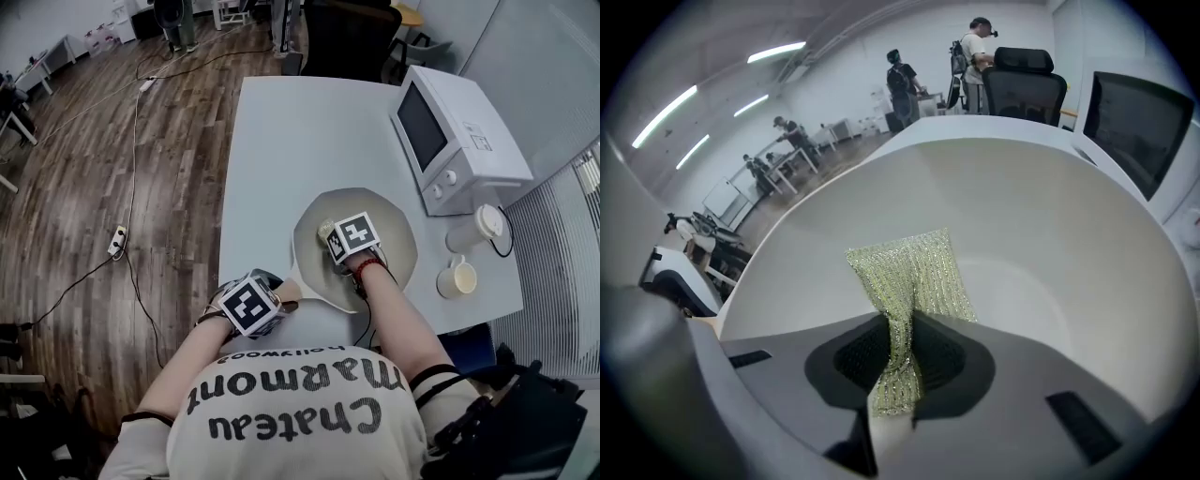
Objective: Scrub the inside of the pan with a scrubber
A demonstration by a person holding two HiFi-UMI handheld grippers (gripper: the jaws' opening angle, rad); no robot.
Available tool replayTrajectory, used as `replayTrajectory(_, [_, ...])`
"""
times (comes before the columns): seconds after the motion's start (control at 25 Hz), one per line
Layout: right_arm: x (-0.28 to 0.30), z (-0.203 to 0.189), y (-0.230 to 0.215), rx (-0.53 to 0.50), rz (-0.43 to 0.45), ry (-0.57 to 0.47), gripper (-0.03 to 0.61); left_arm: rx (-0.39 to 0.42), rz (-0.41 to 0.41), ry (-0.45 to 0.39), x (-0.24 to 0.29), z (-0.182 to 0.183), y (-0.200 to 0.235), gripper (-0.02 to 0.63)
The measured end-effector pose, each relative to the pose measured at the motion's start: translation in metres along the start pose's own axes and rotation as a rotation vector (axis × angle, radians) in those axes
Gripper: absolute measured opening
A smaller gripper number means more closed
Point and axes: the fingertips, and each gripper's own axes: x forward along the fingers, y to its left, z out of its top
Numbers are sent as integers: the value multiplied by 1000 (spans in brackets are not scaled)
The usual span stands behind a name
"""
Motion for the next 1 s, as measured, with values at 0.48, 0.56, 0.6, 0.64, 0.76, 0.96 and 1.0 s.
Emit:
replayTrajectory(0.48, [-19, -21, -51, 57, -115, 72, 63, -5, -3, -25, 1, -1, 2, 230])
replayTrajectory(0.56, [-20, -22, -59, 51, -137, 69, 63, -8, -7, -25, 0, -1, 0, 230])
replayTrajectory(0.6, [-21, -23, -63, 50, -148, 70, 63, -7, -5, -22, -1, 0, 0, 230])
replayTrajectory(0.64, [-22, -25, -67, 52, -157, 73, 63, -7, -4, -19, -1, 0, 1, 230])
replayTrajectory(0.76, [-26, -33, -76, 64, -175, 95, 63, -17, -9, -16, -1, -1, 0, 230])
replayTrajectory(0.96, [-30, -42, -77, 52, -191, 141, 63, -30, -24, -23, 0, -2, -1, 230])
replayTrajectory(1.0, [-31, -43, -77, 48, -194, 146, 63, -31, -23, -24, 0, -2, -1, 230])
